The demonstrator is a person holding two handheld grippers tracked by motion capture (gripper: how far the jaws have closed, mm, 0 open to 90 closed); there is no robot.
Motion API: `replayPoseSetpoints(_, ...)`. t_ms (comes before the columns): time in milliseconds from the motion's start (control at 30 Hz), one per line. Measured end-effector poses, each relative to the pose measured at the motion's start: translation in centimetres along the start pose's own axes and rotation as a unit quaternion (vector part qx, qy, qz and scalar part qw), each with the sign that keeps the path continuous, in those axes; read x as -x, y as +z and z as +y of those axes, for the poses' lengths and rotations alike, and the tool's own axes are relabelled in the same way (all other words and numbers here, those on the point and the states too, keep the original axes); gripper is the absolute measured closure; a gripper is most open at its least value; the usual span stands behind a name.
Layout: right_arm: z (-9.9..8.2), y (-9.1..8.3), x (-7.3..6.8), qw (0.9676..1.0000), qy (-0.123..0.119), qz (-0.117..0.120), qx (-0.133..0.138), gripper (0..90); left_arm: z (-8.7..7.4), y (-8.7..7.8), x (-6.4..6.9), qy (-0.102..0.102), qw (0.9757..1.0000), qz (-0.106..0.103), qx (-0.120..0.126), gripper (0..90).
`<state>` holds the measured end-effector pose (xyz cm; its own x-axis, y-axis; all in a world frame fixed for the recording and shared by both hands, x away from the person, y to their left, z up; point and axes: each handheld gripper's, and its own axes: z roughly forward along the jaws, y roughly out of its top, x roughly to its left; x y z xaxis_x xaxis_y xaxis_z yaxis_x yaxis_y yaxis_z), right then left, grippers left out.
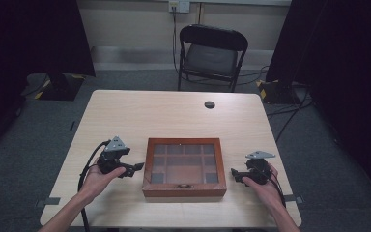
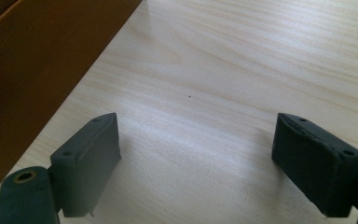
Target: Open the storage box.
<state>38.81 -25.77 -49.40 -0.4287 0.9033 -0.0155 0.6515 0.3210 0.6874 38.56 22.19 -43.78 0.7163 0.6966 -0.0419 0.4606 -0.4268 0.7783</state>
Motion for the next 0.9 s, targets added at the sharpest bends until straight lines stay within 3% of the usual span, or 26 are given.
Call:
replayPoseSetpoints(133, -0.2, 0.0, 0.0, 1.0000, 0.005, -0.002, 0.006, 12.7, 0.7, -0.2, 1.0, 0.011, 0.9998, -0.013, 0.011, 16.7)
replayPoseSetpoints(267, -0.3, 0.0, 0.0, 0.9999, 0.004, -0.003, 0.011, 12.4, 1.2, -0.2, 1.6, 0.022, 0.9995, -0.020, 0.005, 16.7)
replayPoseSetpoints(300, -0.6, 0.1, 0.0, 0.9997, 0.004, -0.001, 0.026, 11.4, 1.5, 0.0, 1.9, 0.028, 0.9992, -0.029, 0.003, 17.4)
replayPoseSetpoints(433, -0.7, 0.1, 0.1, 0.9995, 0.003, -0.002, 0.030, 11.1, 2.3, 0.4, 2.5, 0.039, 0.9983, -0.045, -0.001, 20.7)
replayPoseSetpoints(900, -0.7, 0.1, 0.0, 0.9996, 0.004, -0.003, 0.029, 11.2, 4.2, 0.5, 4.4, 0.044, 0.9956, -0.081, 0.016, 20.2)
